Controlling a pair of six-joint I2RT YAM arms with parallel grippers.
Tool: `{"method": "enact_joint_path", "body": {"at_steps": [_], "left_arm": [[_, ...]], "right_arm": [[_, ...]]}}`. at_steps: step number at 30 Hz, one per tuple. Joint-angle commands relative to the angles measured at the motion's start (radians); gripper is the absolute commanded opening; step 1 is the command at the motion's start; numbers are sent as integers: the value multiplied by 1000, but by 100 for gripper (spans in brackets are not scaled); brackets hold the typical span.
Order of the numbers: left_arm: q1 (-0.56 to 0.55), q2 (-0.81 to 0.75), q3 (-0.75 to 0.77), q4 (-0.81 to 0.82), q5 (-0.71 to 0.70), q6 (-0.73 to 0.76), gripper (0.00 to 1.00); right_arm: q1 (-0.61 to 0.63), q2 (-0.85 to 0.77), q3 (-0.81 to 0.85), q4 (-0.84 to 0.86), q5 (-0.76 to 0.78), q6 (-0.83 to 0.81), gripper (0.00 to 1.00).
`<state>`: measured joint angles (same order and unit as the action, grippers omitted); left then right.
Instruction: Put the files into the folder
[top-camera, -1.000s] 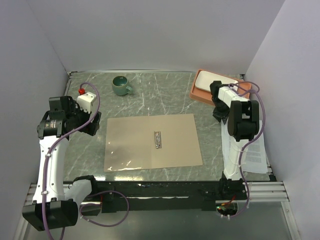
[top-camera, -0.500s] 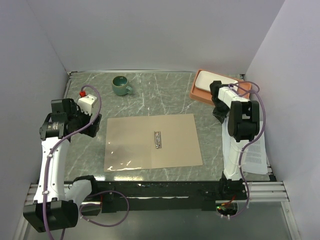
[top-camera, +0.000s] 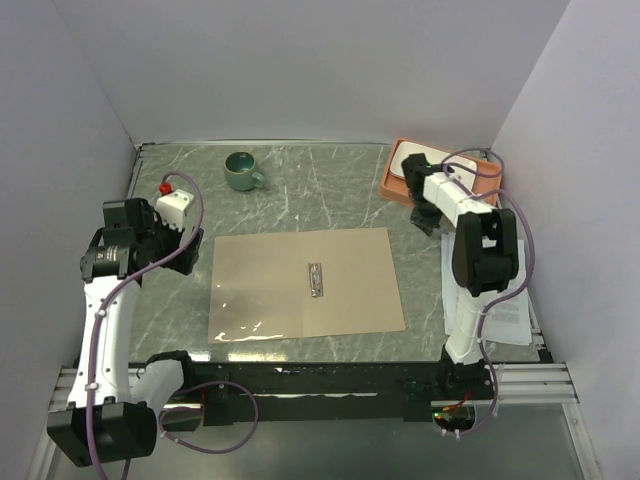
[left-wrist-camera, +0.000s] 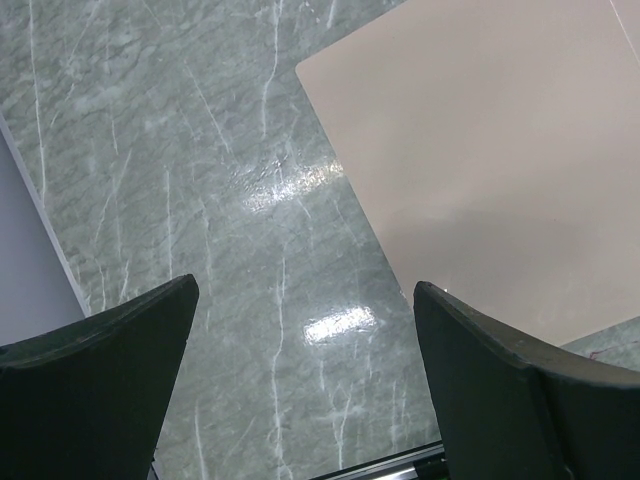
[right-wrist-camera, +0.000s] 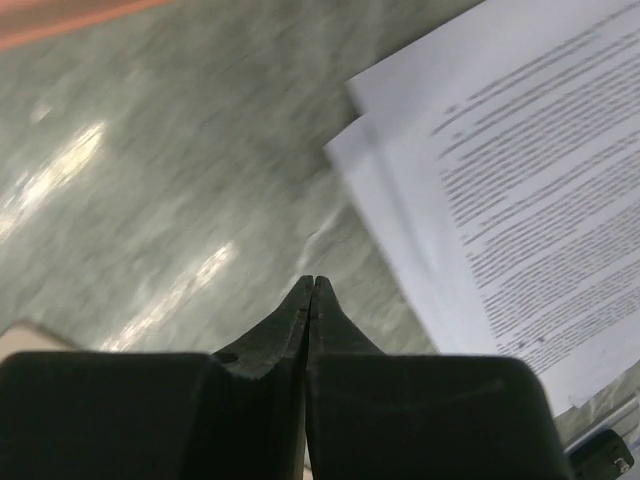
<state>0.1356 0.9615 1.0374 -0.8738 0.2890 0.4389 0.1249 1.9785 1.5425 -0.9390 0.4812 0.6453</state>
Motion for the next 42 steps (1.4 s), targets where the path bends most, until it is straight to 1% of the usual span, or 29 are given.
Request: {"method": "enact_joint_path", "body": {"at_steps": [1, 5, 6, 7, 8, 10, 12, 18, 24, 31, 42], "left_arm": [[-2, -30, -5, 33, -10, -8, 96], [-2, -44, -5, 27, -13, 1, 96], [-2, -47, -7, 24, -14, 4, 96], [-2, -56, -10, 22, -14, 6, 96], [-1, -59, -11, 24, -16, 9, 96], [-2, -69, -20, 24, -21, 14, 96], [-2, -72, -28, 27, -24, 18, 96], [-1, -67, -37, 36, -11, 15, 96], [-2, -64, -25, 33, -13, 20, 96], [-2, -67, -16, 25, -22, 26, 96], [-2, -55, -7, 29, -24, 27, 96]], "right_arm": [[96, -56, 18, 11, 4, 22, 0], [125, -27, 40, -30, 57, 42, 0], [121, -20, 48, -52, 72, 45, 3], [117, 0, 57, -64, 86, 45, 29], [108, 9, 80, -76, 124, 39, 39], [98, 29, 97, -104, 155, 31, 55], [67, 34, 108, -109, 162, 24, 56], [-5, 49, 85, -77, 143, -24, 54], [-31, 74, 68, -40, 112, -47, 52], [-51, 129, 93, -30, 103, -64, 52], [-96, 148, 102, -14, 80, -79, 48]]}}
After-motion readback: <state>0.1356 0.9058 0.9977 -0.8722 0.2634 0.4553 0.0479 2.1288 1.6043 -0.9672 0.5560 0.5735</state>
